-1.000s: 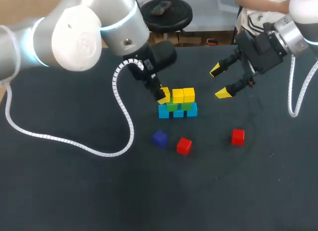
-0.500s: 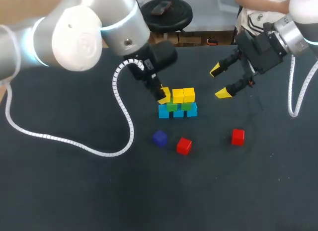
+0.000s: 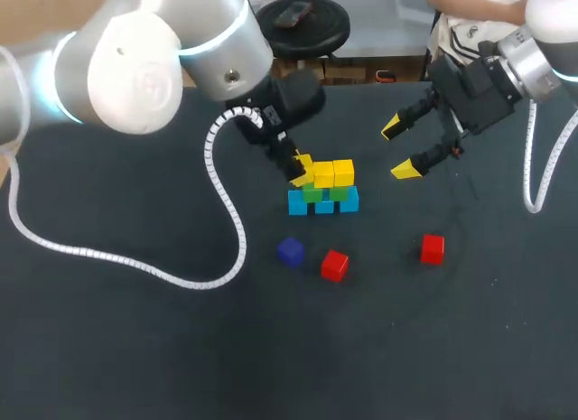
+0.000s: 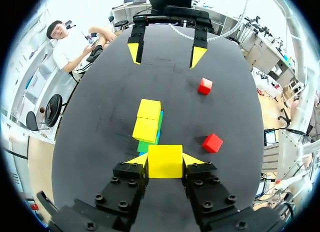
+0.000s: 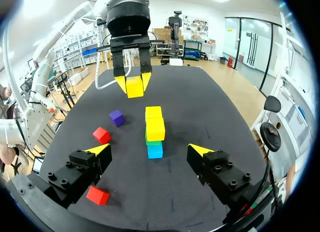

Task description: Place the blue cubes, place green cubes on the blue cubes, place the yellow cubes on the green cubes, then place the red cubes on the yellow cubes, and place purple cube on the red cubes.

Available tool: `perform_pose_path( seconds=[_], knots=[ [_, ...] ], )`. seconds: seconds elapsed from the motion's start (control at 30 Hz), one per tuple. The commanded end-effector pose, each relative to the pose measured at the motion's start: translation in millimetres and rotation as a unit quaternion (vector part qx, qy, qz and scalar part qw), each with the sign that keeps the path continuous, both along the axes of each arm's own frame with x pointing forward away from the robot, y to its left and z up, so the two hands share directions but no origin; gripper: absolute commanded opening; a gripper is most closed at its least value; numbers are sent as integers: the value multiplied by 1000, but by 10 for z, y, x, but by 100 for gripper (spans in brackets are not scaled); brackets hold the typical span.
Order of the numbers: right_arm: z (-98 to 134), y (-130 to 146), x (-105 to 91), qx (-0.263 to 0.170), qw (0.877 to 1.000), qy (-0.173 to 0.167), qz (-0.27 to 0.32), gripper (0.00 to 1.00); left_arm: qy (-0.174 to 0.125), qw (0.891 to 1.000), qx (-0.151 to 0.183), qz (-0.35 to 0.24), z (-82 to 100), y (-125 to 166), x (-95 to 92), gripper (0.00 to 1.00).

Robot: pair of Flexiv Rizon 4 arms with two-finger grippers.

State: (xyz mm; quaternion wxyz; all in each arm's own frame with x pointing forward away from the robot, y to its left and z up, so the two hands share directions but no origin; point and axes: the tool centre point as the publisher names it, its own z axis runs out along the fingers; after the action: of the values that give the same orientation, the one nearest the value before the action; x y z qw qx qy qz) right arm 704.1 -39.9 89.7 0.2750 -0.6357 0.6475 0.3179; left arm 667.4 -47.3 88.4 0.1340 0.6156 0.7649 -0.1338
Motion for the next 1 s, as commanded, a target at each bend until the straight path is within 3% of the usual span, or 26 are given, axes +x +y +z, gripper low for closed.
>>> perform_pose_path(
  seconds=[0.03,0.7,1.0],
  knots=[
    [1,-3,-9,0,1000,-1,-1,100,3,1000,-4,-4,-73,-48,25,0],
    [1,-3,-9,0,1000,-1,-1,100,0,1000,7,-22,-154,-39,130,0],
    [1,-3,-9,0,1000,-1,-1,100,1,1000,-3,-27,-236,-45,141,0]
  ],
)
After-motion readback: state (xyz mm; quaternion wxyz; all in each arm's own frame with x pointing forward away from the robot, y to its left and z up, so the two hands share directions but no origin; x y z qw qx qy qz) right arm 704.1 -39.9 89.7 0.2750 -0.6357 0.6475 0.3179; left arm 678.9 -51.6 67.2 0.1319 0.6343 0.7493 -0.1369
